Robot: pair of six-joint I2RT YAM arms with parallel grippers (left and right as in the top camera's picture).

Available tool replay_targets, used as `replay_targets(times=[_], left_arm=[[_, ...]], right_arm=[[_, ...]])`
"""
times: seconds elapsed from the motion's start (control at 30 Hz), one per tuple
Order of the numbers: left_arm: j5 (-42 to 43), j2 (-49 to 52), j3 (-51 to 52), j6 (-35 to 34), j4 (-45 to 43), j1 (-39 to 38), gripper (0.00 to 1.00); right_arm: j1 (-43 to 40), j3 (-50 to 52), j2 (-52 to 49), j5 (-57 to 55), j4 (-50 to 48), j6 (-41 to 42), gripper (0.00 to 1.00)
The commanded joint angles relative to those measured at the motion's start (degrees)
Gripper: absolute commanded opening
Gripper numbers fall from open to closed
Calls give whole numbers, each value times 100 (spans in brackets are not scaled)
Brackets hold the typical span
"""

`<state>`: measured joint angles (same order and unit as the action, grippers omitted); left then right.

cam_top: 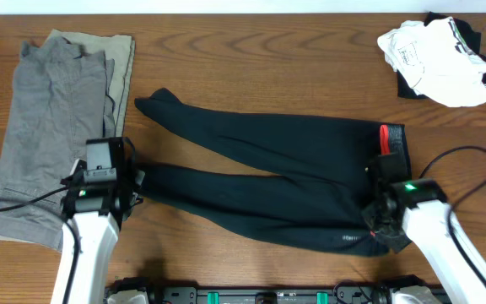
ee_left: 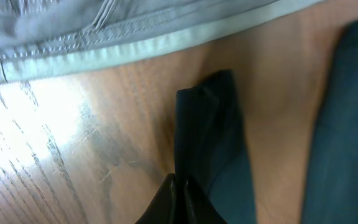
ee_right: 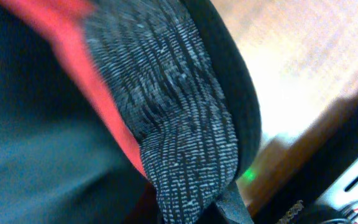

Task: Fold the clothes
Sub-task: 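Lift both ends and pull the pants taut upward toward the table's far edge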

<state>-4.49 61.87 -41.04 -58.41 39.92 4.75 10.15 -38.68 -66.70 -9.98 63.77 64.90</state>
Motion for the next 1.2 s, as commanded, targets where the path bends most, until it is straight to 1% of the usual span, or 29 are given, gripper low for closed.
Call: replay_targets(times=[0.0, 0.13, 0.27, 0.37, 0.53, 0.7, 0.83, 0.9, 0.97, 1.17], left_arm=[[-118, -369, -142, 363, 92, -2, 6], [-118, -673, -142, 442, 87, -2, 6], [-116, -684, -142, 444, -216, -9, 6], [-116, -555, -142, 518, -739, -9, 6], [-114, -125, -142, 632, -1910, -9, 6], [-109, 470, -142, 634, -3112, -151, 6], [-111, 905, -142, 636, -3860, -428, 6], [-111, 1106, -142, 636, -4142, -549, 6], [-114, 1305, -142, 636, -4382, -632, 6], [-116, 1744, -142, 688, -4870, -688, 6]], right_arm=[[-127, -264, 535, 50, 232, -584, 1], [-321, -376, 1082, 236, 610, -603, 1], [-448, -374, 1270, 216, 564, -824, 1], [-463, -374, 1228, -50, 20, -1117, 1], [-463, -374, 911, -411, -1095, -1639, 1], [-463, -369, 210, -577, -1912, -1740, 1], [-538, -369, -470, -629, -2555, -1742, 1], [-599, -369, -704, -586, -2850, -1746, 1], [-656, -369, -868, -472, -3193, -1923, 1], [-870, -369, -940, -275, -3912, -2317, 1]])
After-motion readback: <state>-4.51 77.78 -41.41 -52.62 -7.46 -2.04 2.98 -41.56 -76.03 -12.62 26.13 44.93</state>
